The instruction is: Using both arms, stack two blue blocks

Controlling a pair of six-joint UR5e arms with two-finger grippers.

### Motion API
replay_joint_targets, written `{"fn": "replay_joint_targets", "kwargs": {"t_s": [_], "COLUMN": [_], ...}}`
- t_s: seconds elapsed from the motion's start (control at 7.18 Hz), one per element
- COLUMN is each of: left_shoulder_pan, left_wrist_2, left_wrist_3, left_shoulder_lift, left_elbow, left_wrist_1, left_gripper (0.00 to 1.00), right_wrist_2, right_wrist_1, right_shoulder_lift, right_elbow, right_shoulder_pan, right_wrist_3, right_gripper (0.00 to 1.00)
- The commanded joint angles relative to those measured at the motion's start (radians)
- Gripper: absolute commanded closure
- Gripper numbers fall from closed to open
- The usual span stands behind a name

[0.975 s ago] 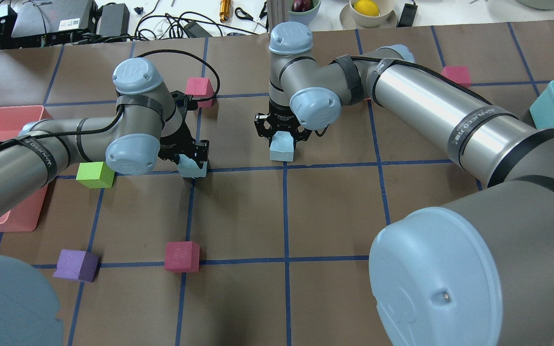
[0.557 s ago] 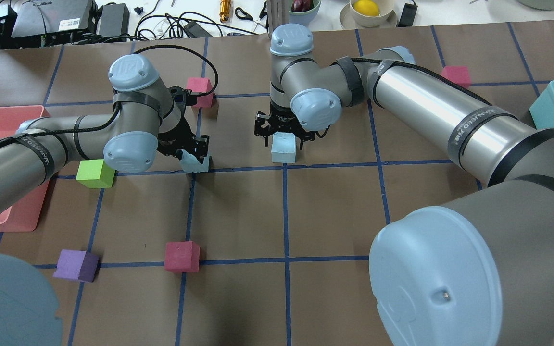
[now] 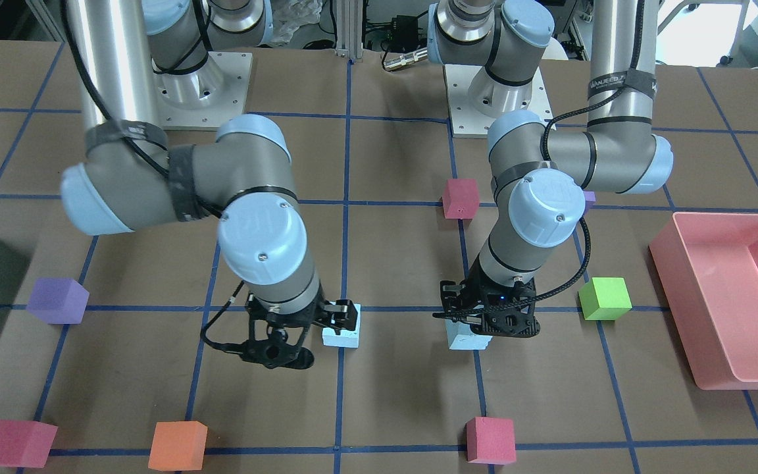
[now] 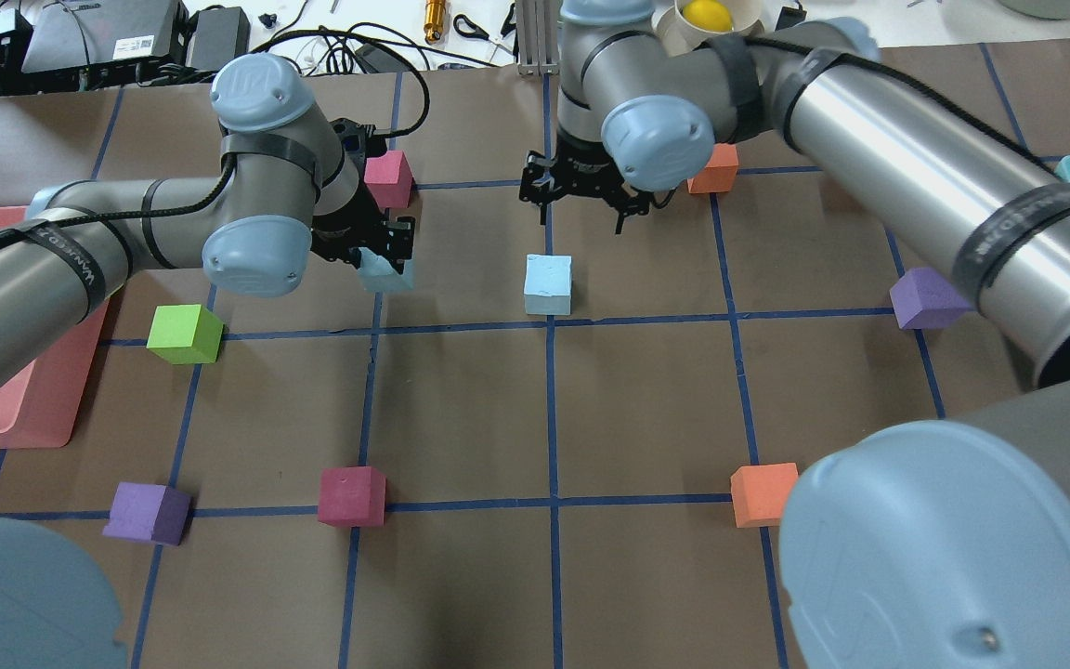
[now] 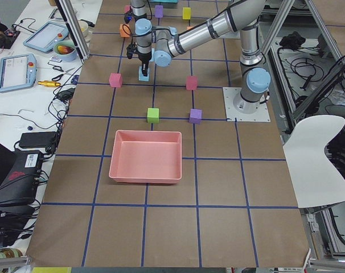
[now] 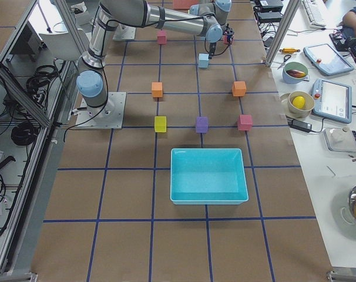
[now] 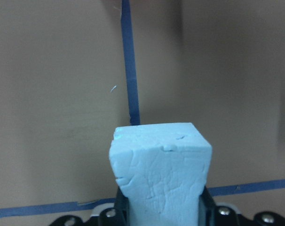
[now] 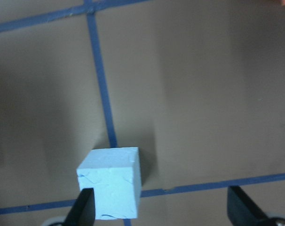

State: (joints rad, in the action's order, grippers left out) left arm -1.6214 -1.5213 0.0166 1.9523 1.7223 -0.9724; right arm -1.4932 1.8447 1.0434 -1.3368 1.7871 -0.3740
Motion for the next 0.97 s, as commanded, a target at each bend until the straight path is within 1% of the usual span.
{"fn": "replay_joint_targets", "kwargs": {"t_s": [0.0, 0.14, 0.28, 0.42, 0.56, 0.84], "left_shoulder_pan": [-0.085, -0.138, -0.172, -0.205, -0.233, -0.256], "left_wrist_2": [0.003, 0.004, 0.01, 0.057, 0.061, 0.052], "left_wrist_3": [0.164, 0.218, 0.308, 0.321, 0.318, 0.303], "left_shoulder_lift": [0.002, 0.013, 0.033, 0.042, 0.062, 0.102], "left_elbow": [-0.125, -0.157, -0.159, -0.159, -0.168, -0.239], "left_wrist_1": [-0.106, -0.152, -0.144, -0.141, -0.12, -0.135], "left_gripper": [1.0, 1.0, 1.0, 1.0, 1.0, 1.0], "right_wrist_2": [-0.015, -0.042, -0.08, -0.1, -0.105, -0.107], "right_wrist_1": [-0.181, -0.259, -0.327, -0.364, -0.383, -0.361], "right_shoulder_lift": [0.163, 0.212, 0.243, 0.268, 0.274, 0.287], "right_elbow": [0.002, -0.004, -0.008, -0.015, -0.018, -0.002], "right_shoulder_pan": [-0.124, -0.156, -0.178, -0.181, -0.184, -0.189], "right_wrist_3": [0.206, 0.254, 0.285, 0.287, 0.285, 0.27], "right_gripper": [0.0, 0.0, 0.0, 0.0, 0.0, 0.0]}}
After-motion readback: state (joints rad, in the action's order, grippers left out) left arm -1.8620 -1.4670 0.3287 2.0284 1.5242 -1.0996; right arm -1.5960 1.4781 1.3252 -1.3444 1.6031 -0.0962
